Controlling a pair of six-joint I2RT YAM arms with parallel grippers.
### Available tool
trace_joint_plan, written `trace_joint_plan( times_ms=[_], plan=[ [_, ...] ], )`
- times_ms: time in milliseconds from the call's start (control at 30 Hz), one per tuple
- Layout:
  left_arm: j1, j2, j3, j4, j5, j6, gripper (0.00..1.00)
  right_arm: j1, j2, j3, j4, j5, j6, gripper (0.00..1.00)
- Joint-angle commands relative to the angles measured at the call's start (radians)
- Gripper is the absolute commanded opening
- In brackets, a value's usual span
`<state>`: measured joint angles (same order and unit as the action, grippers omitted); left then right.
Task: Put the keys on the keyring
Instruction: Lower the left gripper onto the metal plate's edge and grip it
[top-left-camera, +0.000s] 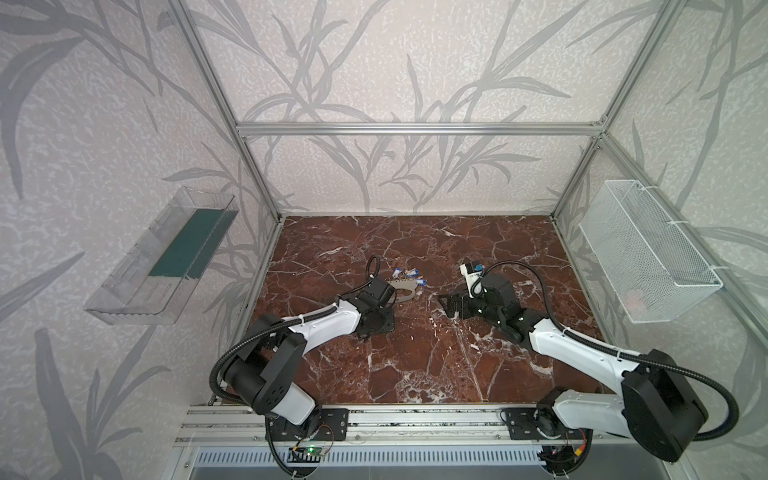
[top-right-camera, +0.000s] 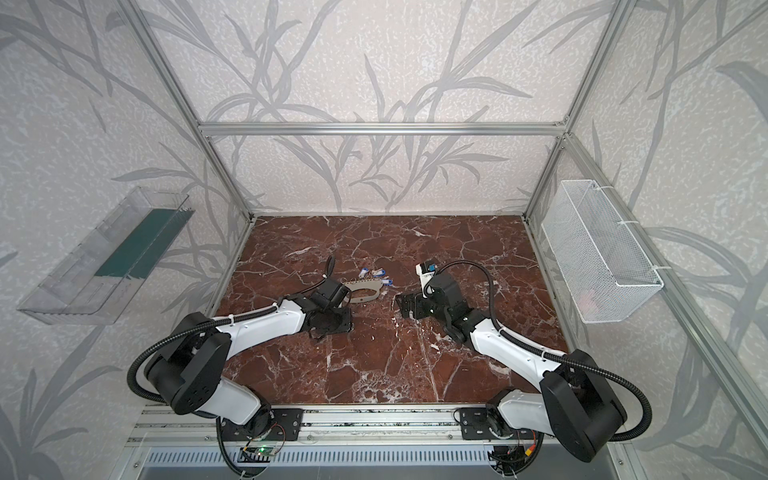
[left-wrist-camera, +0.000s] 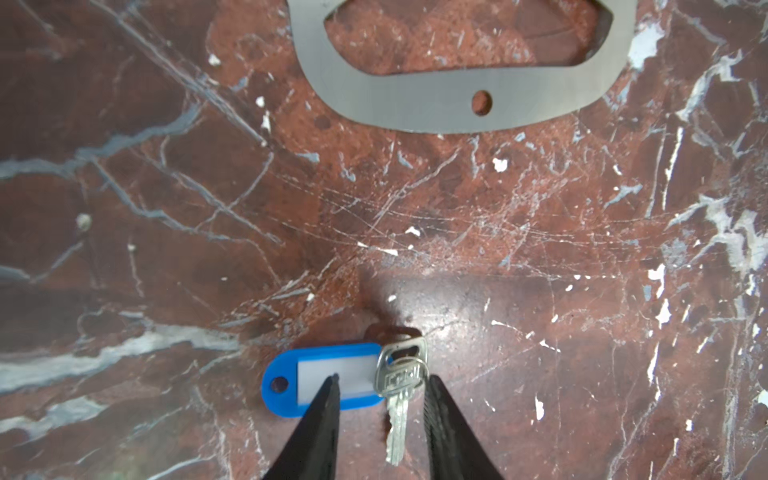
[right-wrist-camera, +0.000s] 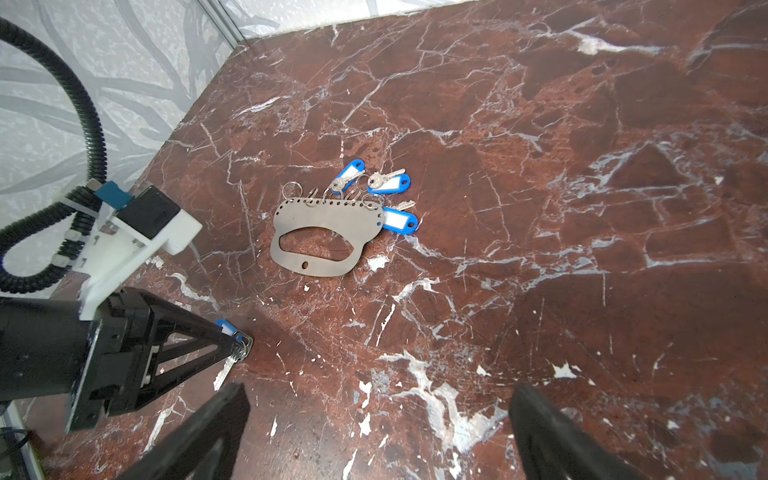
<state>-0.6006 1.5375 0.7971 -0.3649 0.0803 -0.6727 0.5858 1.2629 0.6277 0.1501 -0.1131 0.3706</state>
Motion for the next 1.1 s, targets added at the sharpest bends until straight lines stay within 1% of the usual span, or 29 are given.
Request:
trace_joint_plan(
  times_ms=[0,100,133,200,367,467,600,767,833,1067],
  plan=[
    [-0.004,0.0,0.03,-0.02,-0.035,0.018,0.36,0.007,-0.007,0.016,-0.003,-0.004,-0.007,0.99],
    [0.001,0.025,0.077,-0.034,-0.074,0.05,0.36,0.008,-0.007,0.014,-0.004,-0.003,-0.006,0.99],
    [0.001,0.039,0.098,-0.043,-0.097,0.043,0.36,0.008,-0.009,0.014,-0.005,-0.002,-0.008,0.99],
    [0.006,0.086,0.164,-0.085,-0.138,0.07,0.36,0.008,-0.009,0.013,-0.004,0.0,-0.009,0.99],
    [0.014,0.22,0.335,-0.144,-0.179,0.148,0.35,0.013,-0.008,0.016,-0.006,-0.002,-0.01,0.99],
    [0.035,0.294,0.4,-0.144,-0.162,0.167,0.35,0.016,-0.01,0.015,-0.01,0.005,-0.014,0.99],
    [0.061,0.363,0.444,-0.139,-0.135,0.181,0.37,0.022,-0.008,0.013,-0.005,0.006,-0.016,0.99],
    [0.072,0.377,0.443,-0.109,-0.101,0.18,0.37,0.033,0.002,0.02,-0.005,0.004,-0.022,0.99],
    [0.074,0.373,0.449,-0.101,-0.104,0.181,0.37,0.035,0.006,0.022,-0.006,0.004,-0.022,0.99],
    [0.08,0.436,0.523,-0.114,-0.074,0.191,0.37,0.037,0.006,0.022,-0.006,0.009,-0.025,0.99]
  ],
)
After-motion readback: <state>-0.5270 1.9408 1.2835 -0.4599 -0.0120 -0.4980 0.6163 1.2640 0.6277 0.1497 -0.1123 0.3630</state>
